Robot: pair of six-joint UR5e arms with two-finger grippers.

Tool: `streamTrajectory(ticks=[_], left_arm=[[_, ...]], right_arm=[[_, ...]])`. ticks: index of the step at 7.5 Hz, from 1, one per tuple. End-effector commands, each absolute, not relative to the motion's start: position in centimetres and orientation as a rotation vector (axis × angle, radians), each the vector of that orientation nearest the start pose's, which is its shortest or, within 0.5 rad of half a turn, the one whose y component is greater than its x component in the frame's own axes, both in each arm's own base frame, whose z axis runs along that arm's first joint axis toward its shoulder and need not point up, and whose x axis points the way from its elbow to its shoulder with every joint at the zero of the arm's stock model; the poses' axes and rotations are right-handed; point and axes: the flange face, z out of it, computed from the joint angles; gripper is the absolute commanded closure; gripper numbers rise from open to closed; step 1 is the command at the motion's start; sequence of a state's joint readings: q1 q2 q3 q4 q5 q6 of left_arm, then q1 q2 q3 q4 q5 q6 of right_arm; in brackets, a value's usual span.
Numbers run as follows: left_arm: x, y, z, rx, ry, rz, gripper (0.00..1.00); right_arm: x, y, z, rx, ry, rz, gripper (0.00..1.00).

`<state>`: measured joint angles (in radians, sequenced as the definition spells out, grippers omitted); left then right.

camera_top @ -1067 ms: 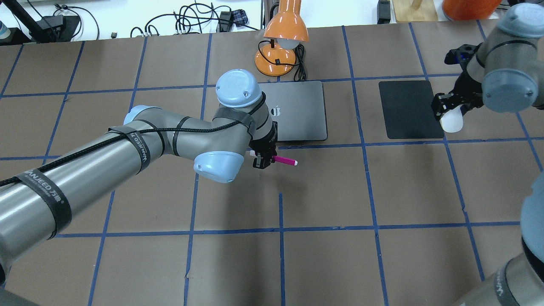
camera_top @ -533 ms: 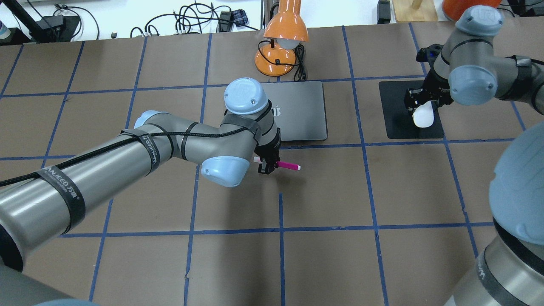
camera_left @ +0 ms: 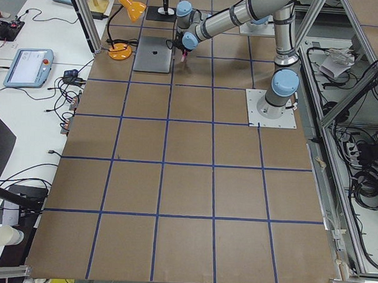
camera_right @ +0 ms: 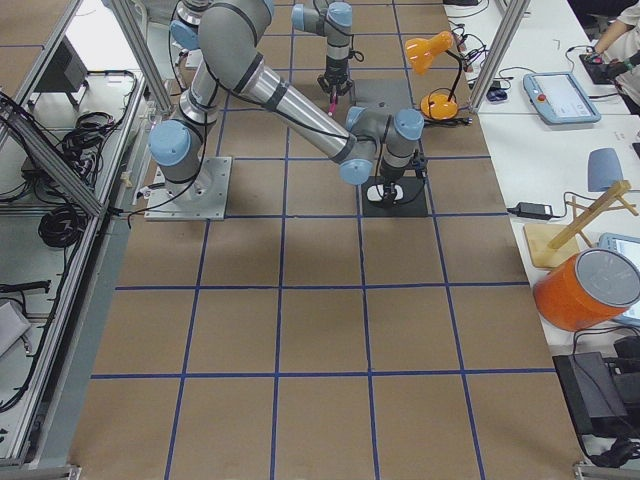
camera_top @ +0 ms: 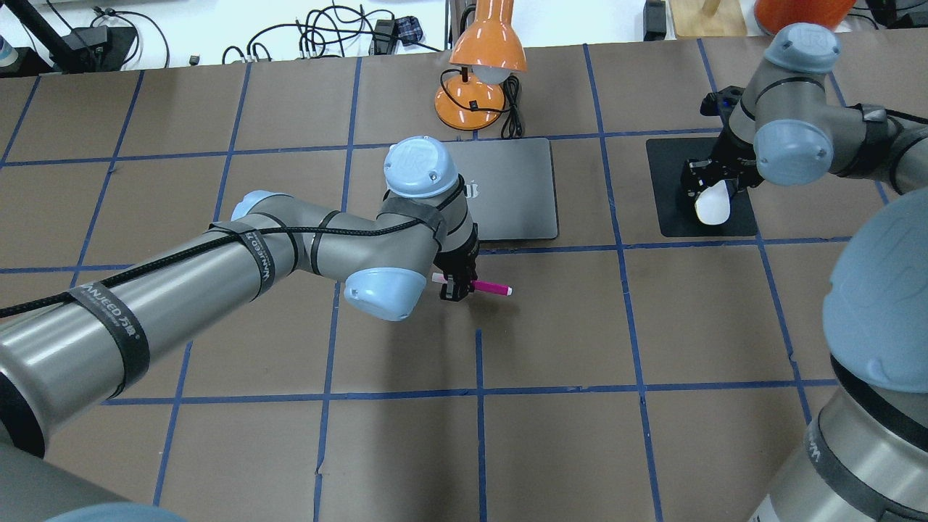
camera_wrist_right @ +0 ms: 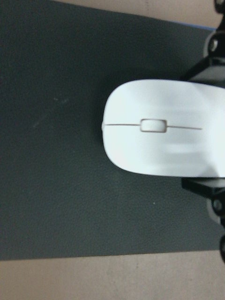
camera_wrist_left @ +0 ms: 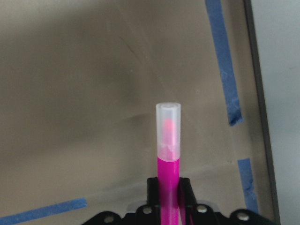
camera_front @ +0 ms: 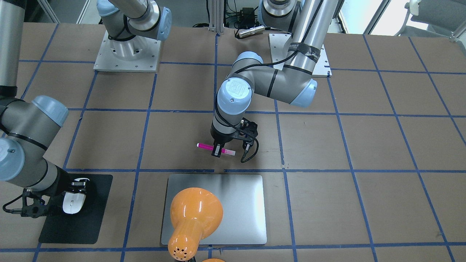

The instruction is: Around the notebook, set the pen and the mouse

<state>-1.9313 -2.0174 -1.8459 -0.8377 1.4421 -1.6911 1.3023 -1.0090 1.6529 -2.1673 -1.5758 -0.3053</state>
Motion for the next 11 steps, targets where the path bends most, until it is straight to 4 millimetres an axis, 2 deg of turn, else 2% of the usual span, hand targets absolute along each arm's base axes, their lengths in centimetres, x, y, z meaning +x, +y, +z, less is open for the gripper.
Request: streamTrajectory(ticks=[1, 3, 4, 5, 6, 7, 8, 9, 10, 11], left_arm=[[-34.1, -49.1, 18.3, -2.008, 2.497, 0.179, 0.93], [-34.4, -49.1, 18.0, -2.016, 2.504, 0.208, 0.9], [-34.5, -49.0, 17.9, -2.023, 2.504, 0.237, 0.9], [-34.5, -49.0, 17.7, -2.021, 2.505, 0.235, 0.81], [-34.5, -48.9, 17.6, -2.017, 2.499, 0.24, 0.58], [-34.5, -49.0, 17.7, -1.995, 2.523, 0.234, 0.27], [-34.5, -49.2, 18.4, -1.977, 2.555, 0.221, 0.11], [-34.1, -49.7, 19.6, -1.788, 2.722, 0.19, 0.03], [-32.5, -50.6, 20.8, -1.514, 2.911, 0.142, 0.02], [-30.4, -51.8, 22.0, -1.44, 2.972, 0.107, 0.0]], right_arm=[[-4.2, -65.7, 19.2, -0.046, 3.143, 0.026, 0.0], [-4.4, -68.1, 23.3, -0.051, 3.156, -0.013, 0.0], [-2.1, -68.1, 27.0, -0.104, 3.156, 0.016, 0.0], [0.8, -66.9, 30.5, -0.112, 3.166, 0.004, 0.0], [3.8, -64.5, 33.7, -0.081, 3.159, 0.059, 0.0], [6.0, -60.7, 38.4, -0.052, 3.159, 0.087, 0.0], [7.1, -56.9, 41.2, -0.004, 3.147, 0.154, 0.0], [8.2, -52.3, 45.2, -0.015, 3.125, 0.232, 0.0], [10.1, -50.2, 46.6, -0.068, 3.143, 0.271, 0.0], [10.2, -50.2, 46.5, -0.102, 3.141, 0.261, 0.0]])
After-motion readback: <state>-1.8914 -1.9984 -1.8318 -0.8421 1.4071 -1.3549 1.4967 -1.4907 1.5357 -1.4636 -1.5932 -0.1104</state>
